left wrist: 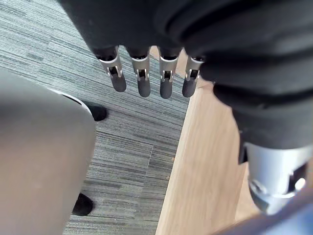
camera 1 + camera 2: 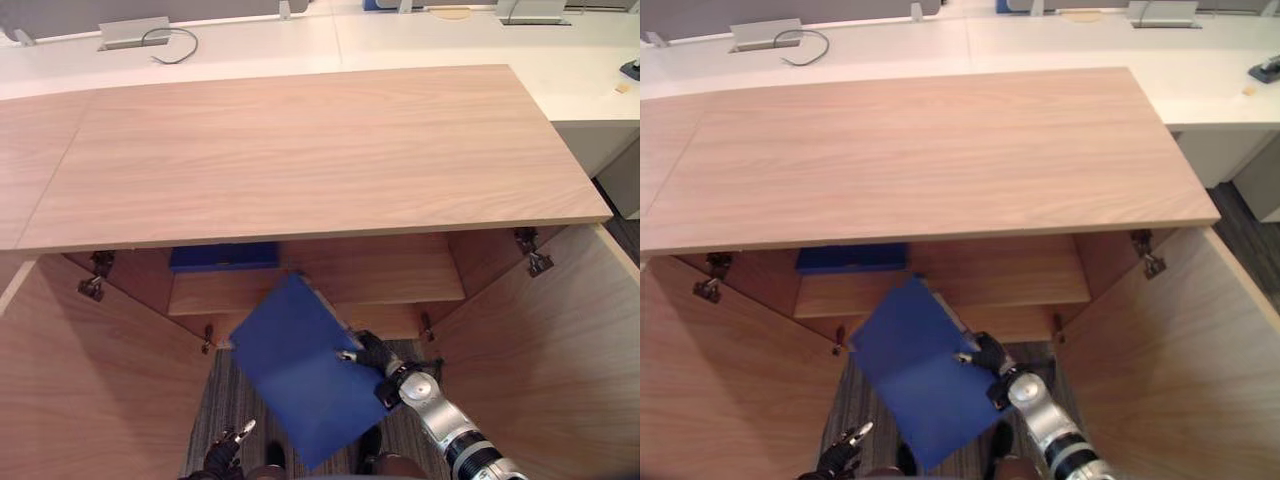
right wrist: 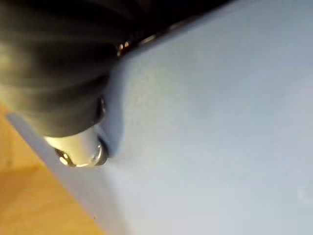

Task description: Walk over to the cabinet, pick up the folder, carry it to the office cabinet, place the folder inside the office cabinet, then close the office cabinet door

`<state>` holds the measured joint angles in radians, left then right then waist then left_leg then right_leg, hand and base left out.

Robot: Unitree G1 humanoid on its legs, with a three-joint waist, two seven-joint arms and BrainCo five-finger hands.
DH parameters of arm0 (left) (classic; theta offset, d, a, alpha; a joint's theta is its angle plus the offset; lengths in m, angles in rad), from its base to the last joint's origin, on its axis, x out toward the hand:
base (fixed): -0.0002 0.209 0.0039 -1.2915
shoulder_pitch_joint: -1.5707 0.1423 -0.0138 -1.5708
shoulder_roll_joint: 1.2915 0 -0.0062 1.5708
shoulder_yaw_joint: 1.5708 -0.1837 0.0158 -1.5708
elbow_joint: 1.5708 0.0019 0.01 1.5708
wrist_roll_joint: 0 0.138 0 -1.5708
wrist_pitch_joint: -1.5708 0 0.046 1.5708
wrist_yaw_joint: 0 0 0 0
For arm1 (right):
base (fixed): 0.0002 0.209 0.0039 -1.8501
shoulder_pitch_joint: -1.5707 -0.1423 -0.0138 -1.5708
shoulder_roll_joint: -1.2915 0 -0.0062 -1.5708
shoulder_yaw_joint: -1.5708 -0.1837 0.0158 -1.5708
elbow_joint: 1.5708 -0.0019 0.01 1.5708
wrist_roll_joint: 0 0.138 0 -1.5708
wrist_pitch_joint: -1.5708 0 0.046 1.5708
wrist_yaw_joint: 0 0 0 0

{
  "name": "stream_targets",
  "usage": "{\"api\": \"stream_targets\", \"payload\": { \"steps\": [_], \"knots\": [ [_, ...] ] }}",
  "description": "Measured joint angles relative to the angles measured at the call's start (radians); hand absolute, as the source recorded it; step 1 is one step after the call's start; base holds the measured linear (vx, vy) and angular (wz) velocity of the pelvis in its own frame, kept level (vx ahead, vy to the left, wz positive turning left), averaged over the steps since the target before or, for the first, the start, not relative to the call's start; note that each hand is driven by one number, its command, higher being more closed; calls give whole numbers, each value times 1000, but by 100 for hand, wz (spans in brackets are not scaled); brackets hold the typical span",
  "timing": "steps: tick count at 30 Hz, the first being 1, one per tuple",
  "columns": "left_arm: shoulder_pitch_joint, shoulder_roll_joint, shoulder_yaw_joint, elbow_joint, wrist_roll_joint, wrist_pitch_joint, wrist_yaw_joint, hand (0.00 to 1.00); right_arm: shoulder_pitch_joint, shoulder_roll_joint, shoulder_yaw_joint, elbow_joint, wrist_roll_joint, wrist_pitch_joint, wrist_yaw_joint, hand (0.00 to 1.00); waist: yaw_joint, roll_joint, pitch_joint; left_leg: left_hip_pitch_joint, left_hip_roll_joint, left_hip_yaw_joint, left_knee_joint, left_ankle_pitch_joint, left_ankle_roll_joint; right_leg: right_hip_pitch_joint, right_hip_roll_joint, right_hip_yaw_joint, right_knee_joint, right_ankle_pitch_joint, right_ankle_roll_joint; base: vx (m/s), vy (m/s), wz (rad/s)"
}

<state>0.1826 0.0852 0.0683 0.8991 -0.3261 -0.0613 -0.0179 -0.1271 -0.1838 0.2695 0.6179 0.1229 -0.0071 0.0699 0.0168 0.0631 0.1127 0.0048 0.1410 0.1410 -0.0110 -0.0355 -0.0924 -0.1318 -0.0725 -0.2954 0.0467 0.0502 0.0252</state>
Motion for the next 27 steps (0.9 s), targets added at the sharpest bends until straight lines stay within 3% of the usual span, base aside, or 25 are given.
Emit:
{"api": "stream_targets", "payload": {
  "steps": [1,2,3,5,9,11,15,18,22,27],
  "knots": [
    [0,0,3,1,-1,0,0,0,0,5,-21,4,28,1,-6,100,0,0,0,-5,-1,-1,0,2,1,-3,-1,0,0,1,0,-134,37,6],
    [1,-1,20,7,-5,1,1,0,-7,37,-134,5,187,1,-39,100,0,2,1,-26,-11,-10,-1,12,6,-26,-6,-1,-1,10,-3,-93,26,8],
    [-1,-2,27,12,-13,2,2,0,-16,46,-168,5,271,-2,-53,100,-4,5,3,-35,-13,-13,-3,18,6,-32,-8,-4,-3,14,-4,-98,24,13],
    [0,-10,54,23,-40,5,3,0,-49,73,-280,3,552,-43,-89,100,-4,18,14,-48,-18,-23,-12,35,7,-43,-12,-11,-6,23,-5,-71,3,15],
    [1,-46,117,33,-90,15,14,0,-77,114,-352,-65,890,-130,-127,100,-1,30,23,-59,-17,-39,-24,53,4,-47,-16,-41,-6,25,-7,-39,-12,16],
    [1,-63,127,33,-161,16,25,0,-84,143,-367,-108,993,-170,-152,100,4,32,25,-62,-15,-43,-25,57,4,-47,-16,-48,-6,25,-7,-14,-14,10],
    [-1,-86,148,31,-259,18,37,0,-140,196,-407,-137,1098,-223,-197,100,14,37,31,-89,-16,-54,-26,66,4,-64,-22,-64,-6,25,-7,-4,-6,11],
    [-1,-94,154,30,-306,19,40,0,-191,201,-439,-133,1120,-232,-228,100,25,38,34,-107,-17,-63,-27,72,2,-78,-28,-75,0,25,-7,18,2,14],
    [-2,-101,153,9,-382,21,58,0,-412,197,-527,-62,1157,-270,-309,100,46,40,58,-144,-28,-71,-27,92,6,-127,-47,-81,38,23,-8,-5,16,10],
    [-1,-100,130,-8,-423,20,68,0,-640,153,-651,56,1170,-276,-394,100,79,47,86,-182,-40,-90,-31,117,6,-171,-70,-98,79,11,-12,-47,1,17]
  ]
}}
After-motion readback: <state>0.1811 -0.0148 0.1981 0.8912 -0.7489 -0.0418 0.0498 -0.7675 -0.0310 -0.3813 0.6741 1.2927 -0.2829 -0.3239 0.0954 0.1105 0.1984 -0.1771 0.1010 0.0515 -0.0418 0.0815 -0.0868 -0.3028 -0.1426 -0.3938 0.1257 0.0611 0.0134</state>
